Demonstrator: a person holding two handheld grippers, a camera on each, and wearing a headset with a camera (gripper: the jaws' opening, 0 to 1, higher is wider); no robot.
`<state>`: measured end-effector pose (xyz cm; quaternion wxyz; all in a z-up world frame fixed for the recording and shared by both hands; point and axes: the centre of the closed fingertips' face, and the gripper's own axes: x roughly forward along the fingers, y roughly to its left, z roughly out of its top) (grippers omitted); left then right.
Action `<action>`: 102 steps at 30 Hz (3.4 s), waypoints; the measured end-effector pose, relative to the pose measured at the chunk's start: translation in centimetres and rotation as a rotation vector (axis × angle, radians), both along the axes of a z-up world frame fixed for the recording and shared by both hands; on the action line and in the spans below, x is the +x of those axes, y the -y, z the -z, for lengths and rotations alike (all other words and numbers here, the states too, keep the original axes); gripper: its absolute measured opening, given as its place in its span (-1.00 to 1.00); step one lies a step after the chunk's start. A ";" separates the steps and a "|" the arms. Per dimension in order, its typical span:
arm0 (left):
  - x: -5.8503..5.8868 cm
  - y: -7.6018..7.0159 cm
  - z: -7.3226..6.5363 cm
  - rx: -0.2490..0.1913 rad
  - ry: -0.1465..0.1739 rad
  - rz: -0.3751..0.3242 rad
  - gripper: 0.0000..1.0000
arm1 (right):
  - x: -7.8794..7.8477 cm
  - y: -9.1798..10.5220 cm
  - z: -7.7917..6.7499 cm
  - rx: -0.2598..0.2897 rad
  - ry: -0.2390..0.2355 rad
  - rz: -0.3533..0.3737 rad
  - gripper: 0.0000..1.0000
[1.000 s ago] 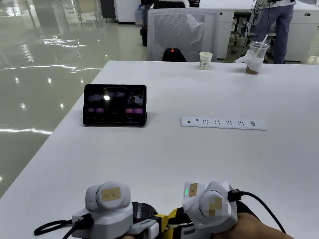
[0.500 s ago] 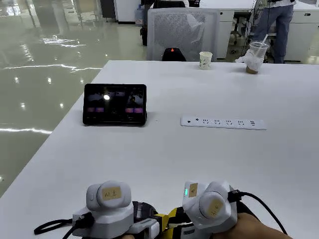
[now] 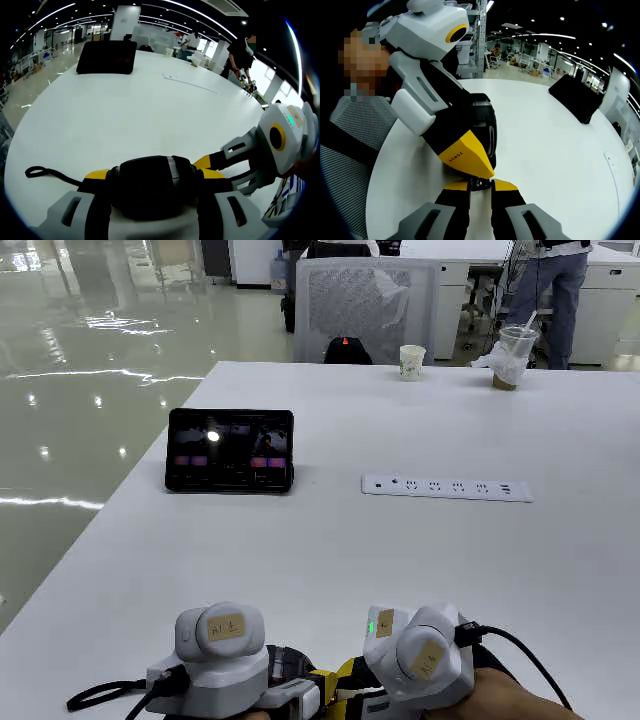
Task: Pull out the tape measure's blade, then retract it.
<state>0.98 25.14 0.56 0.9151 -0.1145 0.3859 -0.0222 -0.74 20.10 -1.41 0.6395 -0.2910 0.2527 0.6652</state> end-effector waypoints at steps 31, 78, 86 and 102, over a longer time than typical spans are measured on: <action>-0.6 -0.5 -1.0 0.045 0.010 0.069 0.36 | -0.4 1.5 -0.5 0.008 -0.001 0.036 -0.43; -2.6 -0.6 -1.8 0.114 0.095 0.283 0.55 | -0.2 7.6 -2.0 0.071 -0.031 0.232 0.00; -3.3 -0.6 -1.7 0.119 0.107 0.309 0.56 | -0.2 8.6 -2.4 0.091 -0.037 0.272 0.06; -4.4 -0.7 -2.0 0.125 0.141 0.376 0.61 | -0.7 11.7 -3.0 0.110 -0.024 0.337 0.23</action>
